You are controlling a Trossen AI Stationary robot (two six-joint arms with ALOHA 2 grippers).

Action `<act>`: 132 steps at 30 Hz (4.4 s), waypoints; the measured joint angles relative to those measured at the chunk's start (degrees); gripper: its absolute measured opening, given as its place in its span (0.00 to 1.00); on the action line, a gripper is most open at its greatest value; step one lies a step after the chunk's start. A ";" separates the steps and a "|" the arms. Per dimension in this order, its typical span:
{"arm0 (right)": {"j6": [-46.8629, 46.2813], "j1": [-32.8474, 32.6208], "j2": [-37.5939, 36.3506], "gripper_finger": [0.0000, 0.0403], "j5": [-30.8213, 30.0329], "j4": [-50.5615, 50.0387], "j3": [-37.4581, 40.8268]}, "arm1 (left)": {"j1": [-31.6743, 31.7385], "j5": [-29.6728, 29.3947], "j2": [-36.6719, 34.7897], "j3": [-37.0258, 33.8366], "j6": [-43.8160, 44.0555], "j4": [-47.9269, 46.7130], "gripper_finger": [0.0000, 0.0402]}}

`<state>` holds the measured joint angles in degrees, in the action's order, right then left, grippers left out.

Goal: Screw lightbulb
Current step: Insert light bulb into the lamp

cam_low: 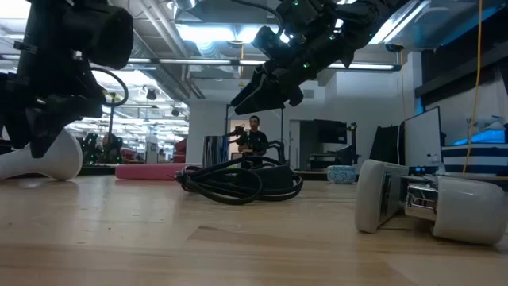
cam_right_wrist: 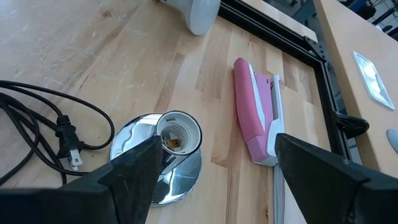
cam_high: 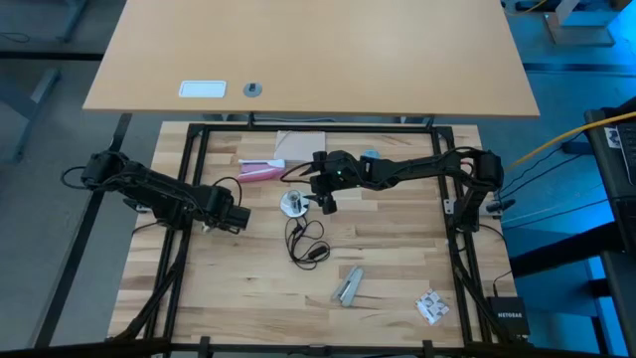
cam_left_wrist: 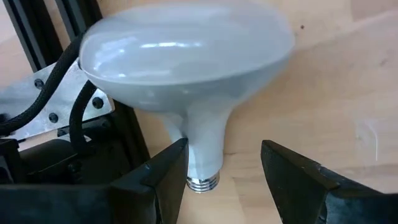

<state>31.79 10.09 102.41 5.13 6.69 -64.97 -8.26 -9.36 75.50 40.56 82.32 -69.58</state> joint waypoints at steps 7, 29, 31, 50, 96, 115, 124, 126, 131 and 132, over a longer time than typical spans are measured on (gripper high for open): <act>0.00 0.00 0.00 0.79 0.00 0.03 0.00 | 3.11 -0.45 0.02 0.00 0.00 1.02 0.48; 0.02 0.00 0.00 0.79 -0.17 -0.45 0.00 | 1.25 -5.72 -0.17 0.40 -16.76 18.91 0.48; 0.04 0.00 0.00 0.79 -0.17 -0.45 0.00 | 0.76 -7.10 -0.17 1.06 -17.27 18.91 0.48; 0.04 0.00 0.00 0.79 -0.22 -0.62 0.00 | 2.05 -17.18 -0.17 8.87 -22.68 -0.25 0.48; 1.55 0.00 0.02 0.79 -0.24 -0.76 0.00 | 21.13 -5.46 0.51 -4.88 -49.20 44.78 0.48; 1.53 0.00 0.04 0.79 -0.24 -0.64 0.02 | 21.13 -6.32 1.87 -12.26 -52.07 58.86 0.48; 1.53 0.00 0.04 0.79 -0.24 -0.73 0.02 | 21.13 -3.08 1.75 -12.22 -51.75 60.18 0.37; 1.53 0.00 0.04 0.79 -0.23 -0.73 0.02 | 21.13 -2.18 1.75 -12.22 -51.73 60.17 0.37; 1.54 0.00 0.04 0.79 -1.01 -0.76 0.02 | 21.13 -1.69 1.75 -12.22 -48.50 60.20 0.37; 1.63 0.00 0.04 0.79 -2.08 -0.76 0.02 | 21.13 -1.68 1.69 -12.22 -47.66 60.20 0.37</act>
<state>33.42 10.09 102.45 3.04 5.93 -64.95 12.86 -11.05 77.20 28.34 34.65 -9.39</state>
